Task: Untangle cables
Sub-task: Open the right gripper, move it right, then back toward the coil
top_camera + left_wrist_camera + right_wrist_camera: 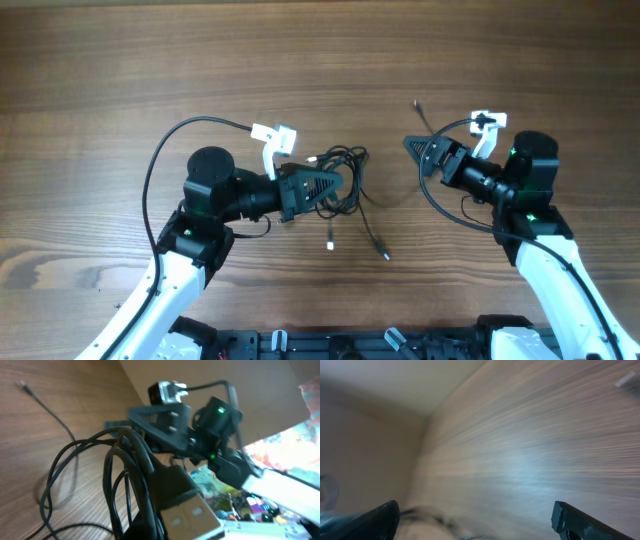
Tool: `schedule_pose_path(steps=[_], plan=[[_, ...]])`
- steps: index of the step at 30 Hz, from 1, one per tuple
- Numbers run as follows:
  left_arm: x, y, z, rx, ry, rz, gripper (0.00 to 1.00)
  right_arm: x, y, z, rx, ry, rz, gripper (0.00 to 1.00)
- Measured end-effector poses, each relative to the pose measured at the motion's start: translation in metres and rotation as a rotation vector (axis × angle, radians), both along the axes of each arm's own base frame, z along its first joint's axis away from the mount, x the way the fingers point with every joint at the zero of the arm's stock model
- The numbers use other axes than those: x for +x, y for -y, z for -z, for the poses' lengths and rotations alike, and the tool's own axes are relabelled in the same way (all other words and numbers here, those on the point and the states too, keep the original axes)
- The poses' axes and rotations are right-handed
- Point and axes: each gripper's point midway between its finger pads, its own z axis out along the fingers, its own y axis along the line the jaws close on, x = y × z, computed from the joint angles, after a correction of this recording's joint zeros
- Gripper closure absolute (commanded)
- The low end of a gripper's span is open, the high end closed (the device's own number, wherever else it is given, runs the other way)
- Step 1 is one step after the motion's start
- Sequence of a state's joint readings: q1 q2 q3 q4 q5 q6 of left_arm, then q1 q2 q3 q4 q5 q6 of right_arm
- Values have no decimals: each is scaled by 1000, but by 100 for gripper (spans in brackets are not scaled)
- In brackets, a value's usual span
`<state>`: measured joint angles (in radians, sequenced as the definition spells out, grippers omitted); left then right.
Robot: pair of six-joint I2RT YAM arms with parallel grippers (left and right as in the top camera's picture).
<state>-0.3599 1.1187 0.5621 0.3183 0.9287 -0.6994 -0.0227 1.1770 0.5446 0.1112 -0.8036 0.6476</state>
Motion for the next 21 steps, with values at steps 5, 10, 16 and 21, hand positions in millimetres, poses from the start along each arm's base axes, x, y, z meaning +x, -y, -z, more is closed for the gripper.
schedule_pose_path(steps=[5, 10, 16, 21], plan=[[17, -6, 3, -5, -79, -121, 96, -26, -24, -18, 169, -75, -156, 1], [35, -15, 7, -69, -279, -272, 96, -49, -51, -25, 262, -172, -279, 3], [35, -11, 8, -100, -363, -296, 96, -69, -84, -23, 264, -237, -362, 6], [23, 4, 7, -101, -385, -252, 96, -70, -98, -15, 239, -280, -327, 21]])
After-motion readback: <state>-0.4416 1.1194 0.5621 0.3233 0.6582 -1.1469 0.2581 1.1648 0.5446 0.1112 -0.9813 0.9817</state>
